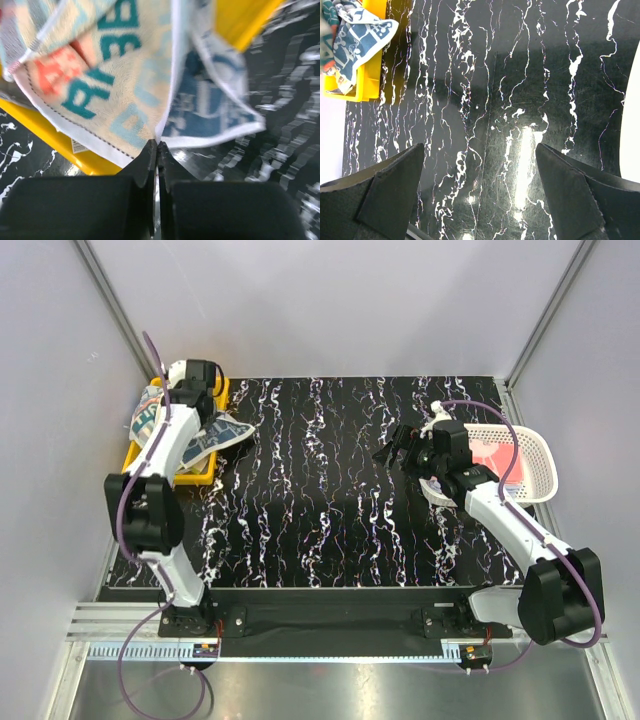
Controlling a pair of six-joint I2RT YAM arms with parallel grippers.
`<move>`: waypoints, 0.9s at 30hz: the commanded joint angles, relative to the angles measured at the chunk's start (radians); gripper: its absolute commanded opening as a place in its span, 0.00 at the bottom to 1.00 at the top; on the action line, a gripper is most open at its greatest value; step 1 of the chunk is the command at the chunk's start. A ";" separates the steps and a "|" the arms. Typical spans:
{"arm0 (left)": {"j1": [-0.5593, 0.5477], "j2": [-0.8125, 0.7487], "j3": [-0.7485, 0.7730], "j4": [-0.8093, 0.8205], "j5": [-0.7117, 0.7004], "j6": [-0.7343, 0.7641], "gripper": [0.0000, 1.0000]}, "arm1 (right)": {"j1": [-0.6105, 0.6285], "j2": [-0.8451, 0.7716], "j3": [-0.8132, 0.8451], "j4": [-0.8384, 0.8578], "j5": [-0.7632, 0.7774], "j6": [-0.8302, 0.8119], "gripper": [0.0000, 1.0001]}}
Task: Fold and stack the towels
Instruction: Grab crumpled towel, then move the towel to the center of the board
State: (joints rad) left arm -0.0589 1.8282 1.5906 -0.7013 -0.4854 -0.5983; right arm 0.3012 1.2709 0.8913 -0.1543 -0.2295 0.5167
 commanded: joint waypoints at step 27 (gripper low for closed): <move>-1.294 -0.403 -0.449 0.236 0.086 -0.343 0.00 | 0.007 0.065 0.069 -0.091 0.277 0.011 1.00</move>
State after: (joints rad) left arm -1.3109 1.4910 1.2312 -0.6056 -0.3809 -0.7975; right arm 0.3016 1.3231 0.9218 -0.2317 -0.0051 0.5449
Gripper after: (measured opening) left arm 0.012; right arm 0.994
